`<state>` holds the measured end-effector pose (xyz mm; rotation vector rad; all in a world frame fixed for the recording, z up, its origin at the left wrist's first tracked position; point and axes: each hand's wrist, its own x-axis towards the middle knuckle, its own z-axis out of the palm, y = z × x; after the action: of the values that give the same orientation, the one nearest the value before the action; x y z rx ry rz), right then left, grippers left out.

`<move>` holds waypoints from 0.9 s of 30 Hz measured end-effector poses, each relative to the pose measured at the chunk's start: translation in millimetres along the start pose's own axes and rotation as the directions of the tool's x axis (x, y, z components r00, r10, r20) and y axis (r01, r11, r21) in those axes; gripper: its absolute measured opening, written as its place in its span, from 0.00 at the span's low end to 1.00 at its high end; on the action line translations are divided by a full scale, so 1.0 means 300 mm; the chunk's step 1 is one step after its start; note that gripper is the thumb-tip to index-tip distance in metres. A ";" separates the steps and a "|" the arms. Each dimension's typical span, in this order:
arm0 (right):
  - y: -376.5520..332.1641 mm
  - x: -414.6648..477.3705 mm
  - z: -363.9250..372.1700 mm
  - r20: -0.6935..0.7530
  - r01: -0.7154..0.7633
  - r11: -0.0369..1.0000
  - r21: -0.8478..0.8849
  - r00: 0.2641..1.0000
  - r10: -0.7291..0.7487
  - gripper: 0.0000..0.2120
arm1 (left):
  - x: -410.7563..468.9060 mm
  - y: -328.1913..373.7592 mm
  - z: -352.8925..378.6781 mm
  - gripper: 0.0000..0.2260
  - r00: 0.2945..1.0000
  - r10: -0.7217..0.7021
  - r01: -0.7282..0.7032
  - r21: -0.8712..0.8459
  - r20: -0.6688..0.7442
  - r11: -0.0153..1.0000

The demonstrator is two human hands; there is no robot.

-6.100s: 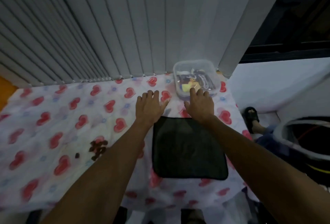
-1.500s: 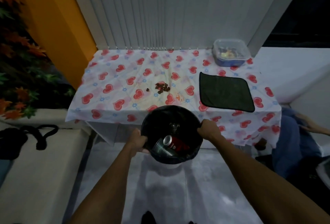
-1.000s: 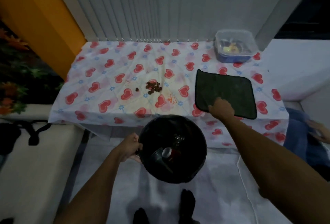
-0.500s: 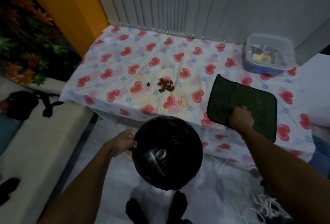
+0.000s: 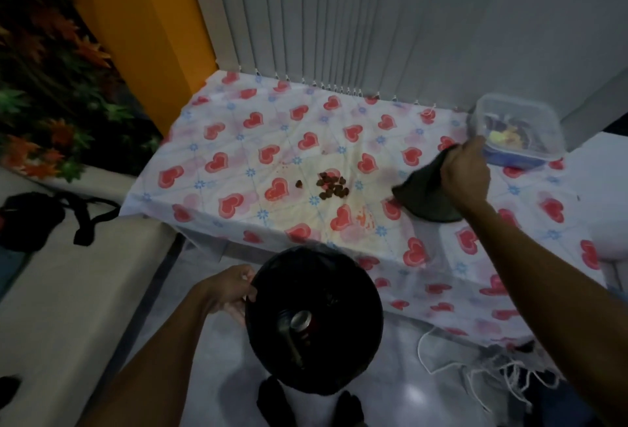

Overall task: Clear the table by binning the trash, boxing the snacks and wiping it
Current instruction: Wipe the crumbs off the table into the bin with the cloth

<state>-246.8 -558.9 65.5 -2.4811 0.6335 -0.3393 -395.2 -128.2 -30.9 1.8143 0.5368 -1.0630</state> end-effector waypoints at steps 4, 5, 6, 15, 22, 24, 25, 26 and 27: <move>-0.181 0.023 0.044 -0.064 0.129 0.988 0.079 0.990 -0.124 0.18 | 0.049 -0.011 -0.049 0.10 0.999 -0.032 0.032 0.016 0.018 0.999; -0.215 0.030 0.062 -0.067 0.147 0.982 0.120 0.988 -0.139 0.17 | 0.059 -0.016 -0.060 0.10 0.999 -0.045 0.045 0.006 0.018 0.999; -0.244 0.039 0.084 -0.061 0.165 0.975 0.148 0.986 -0.157 0.15 | 0.067 -0.021 -0.070 0.10 0.998 -0.056 0.057 -0.006 0.021 0.998; -0.364 0.147 0.331 0.057 0.296 0.937 0.185 0.949 -0.311 0.18 | 0.138 -0.059 -0.108 0.10 0.994 -0.100 0.091 -0.183 -0.039 0.979; -0.387 0.171 0.482 0.241 0.450 0.884 0.122 0.851 -0.467 0.13 | 0.163 -0.052 -0.117 0.11 0.994 -0.103 0.087 -0.330 -0.030 0.940; -0.372 0.156 0.526 0.354 0.508 0.851 0.134 0.777 -0.520 0.10 | 0.170 -0.050 -0.117 0.11 0.995 -0.096 0.082 -0.357 -0.022 0.930; -0.358 0.147 0.553 0.434 0.514 0.847 0.137 0.737 -0.517 0.10 | 0.175 -0.050 -0.115 0.11 0.995 -0.095 0.081 -0.368 -0.021 0.926; -0.339 0.140 0.583 0.521 0.504 0.854 0.131 0.697 -0.492 0.10 | 0.180 -0.052 -0.113 0.11 0.995 -0.097 0.082 -0.375 -0.021 0.924; -0.316 0.132 0.614 0.595 0.495 0.863 0.103 0.664 -0.452 0.11 | 0.186 -0.054 -0.110 0.11 0.995 -0.098 0.083 -0.376 -0.021 0.923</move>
<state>-111.3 -426.4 -26.8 -2.5772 -0.2922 0.3077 -363.1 -96.1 -79.9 1.4859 0.7978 -0.9130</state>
